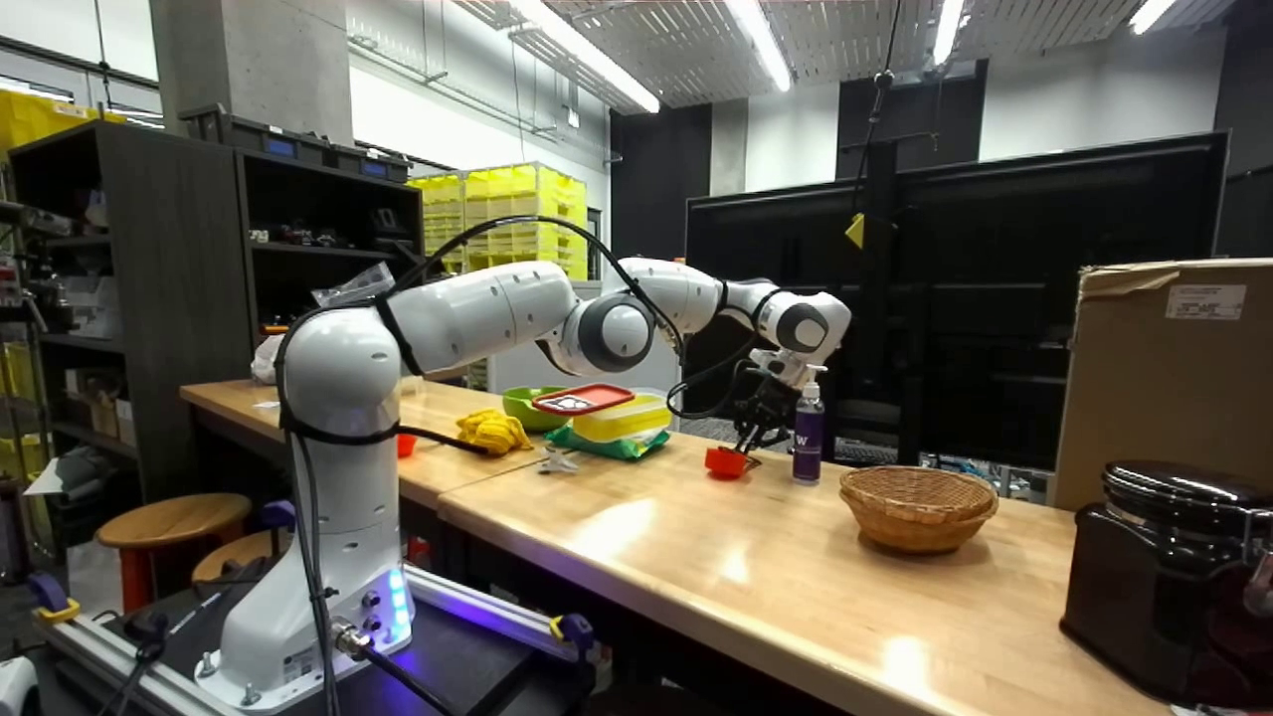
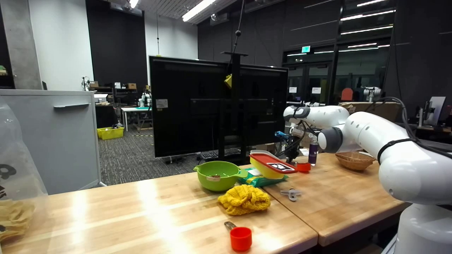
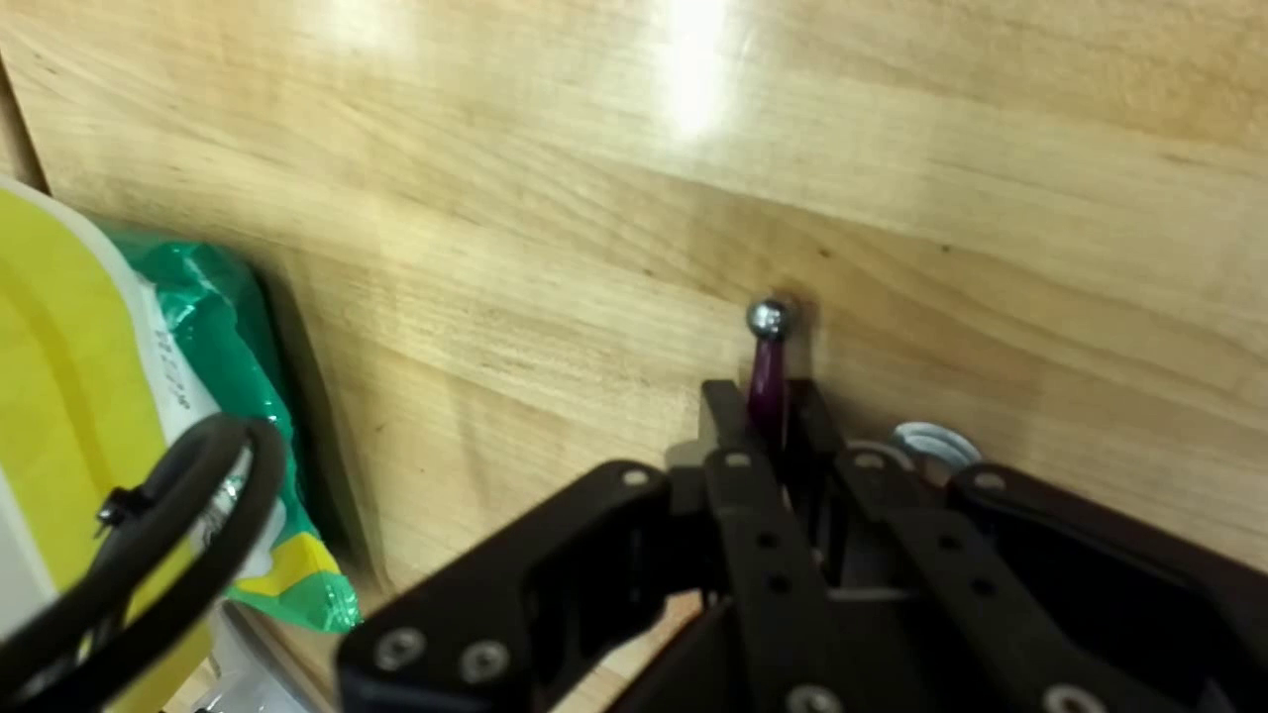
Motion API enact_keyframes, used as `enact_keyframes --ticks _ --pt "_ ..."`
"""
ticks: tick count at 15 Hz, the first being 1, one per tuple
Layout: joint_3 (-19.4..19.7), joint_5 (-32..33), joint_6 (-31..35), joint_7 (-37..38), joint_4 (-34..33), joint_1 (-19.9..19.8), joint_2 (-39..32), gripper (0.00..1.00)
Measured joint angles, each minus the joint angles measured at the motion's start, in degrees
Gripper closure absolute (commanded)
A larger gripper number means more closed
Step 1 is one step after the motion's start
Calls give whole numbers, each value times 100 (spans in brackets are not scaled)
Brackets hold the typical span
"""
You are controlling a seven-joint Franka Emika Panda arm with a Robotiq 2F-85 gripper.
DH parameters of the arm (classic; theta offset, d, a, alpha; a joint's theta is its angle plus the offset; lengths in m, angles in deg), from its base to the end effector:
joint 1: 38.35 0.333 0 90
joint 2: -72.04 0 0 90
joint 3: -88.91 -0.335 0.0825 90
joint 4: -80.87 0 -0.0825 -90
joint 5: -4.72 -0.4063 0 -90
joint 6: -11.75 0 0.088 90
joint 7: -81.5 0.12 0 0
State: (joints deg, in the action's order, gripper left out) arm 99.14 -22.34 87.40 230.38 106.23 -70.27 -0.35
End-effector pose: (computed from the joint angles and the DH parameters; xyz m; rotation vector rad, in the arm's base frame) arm 0.6805 -0.4174 0.2475 -0.1050 -2.9164 -0.6846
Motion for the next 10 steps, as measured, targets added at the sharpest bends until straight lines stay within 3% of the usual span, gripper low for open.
enact_keyframes --ticks 10 --pt "1 0 0 0 0 0 0 88"
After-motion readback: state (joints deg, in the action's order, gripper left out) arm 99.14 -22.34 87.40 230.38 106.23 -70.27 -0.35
